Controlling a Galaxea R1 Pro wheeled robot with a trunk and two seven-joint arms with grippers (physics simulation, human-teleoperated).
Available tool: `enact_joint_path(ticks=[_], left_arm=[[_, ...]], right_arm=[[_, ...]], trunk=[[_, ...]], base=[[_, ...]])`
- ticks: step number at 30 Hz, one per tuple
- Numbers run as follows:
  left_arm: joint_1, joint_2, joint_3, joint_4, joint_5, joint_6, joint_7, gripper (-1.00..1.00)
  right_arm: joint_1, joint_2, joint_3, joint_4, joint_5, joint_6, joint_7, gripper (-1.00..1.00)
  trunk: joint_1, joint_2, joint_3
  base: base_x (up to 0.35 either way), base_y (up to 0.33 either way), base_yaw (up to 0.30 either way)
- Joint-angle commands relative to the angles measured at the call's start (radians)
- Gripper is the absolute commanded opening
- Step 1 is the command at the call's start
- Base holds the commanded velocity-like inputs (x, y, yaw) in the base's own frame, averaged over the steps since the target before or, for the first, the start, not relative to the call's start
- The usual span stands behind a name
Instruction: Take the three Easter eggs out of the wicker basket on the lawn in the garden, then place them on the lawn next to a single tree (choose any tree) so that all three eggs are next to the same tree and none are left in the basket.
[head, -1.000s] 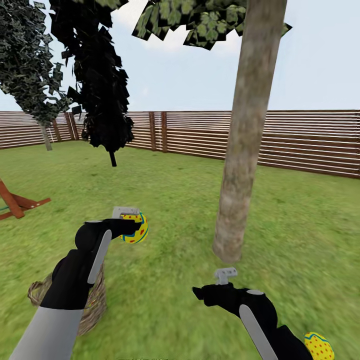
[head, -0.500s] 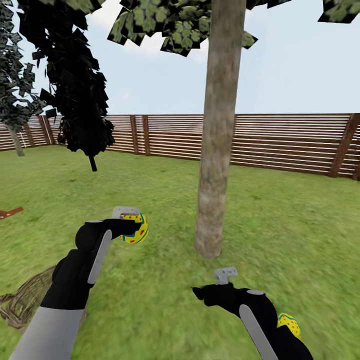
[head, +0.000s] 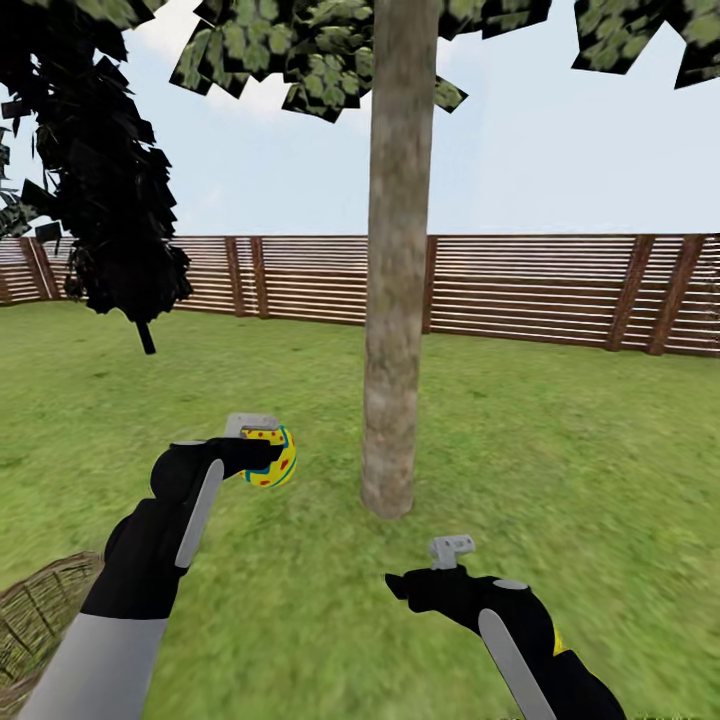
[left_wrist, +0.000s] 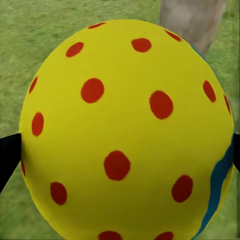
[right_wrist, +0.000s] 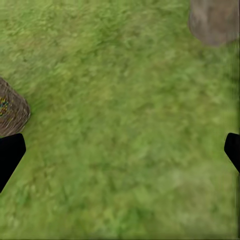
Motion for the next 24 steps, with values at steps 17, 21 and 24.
enact_joint_path(ticks=[17,21,24], left_arm=[[-0.001,0.0,-0.027,0.005,0.004,0.004,0.009,-1.0],[-0.001,0.0,-0.04,0.005,0.003,0.004,0.01,-1.0],[-0.001,0.0,-0.042,0.005,0.003,0.004,0.01,-1.0]], right_arm=[[-0.001,-0.001,0.002,-0.001,-0.01,0.003,-0.01,1.0],[-0.001,-0.001,0.001,-0.001,-0.01,0.003,-0.01,1.0],[-0.001,-0.001,0.001,-0.001,-0.01,0.003,-0.01,1.0]], trunk=[[0.0,-0.001,0.02],[0.0,-0.001,0.024],[0.0,-0.001,0.028]], base=[[-0.015,-0.028,-0.214],[-0.168,-0.04,-0.216],[-0.199,-0.085,-0.212]])
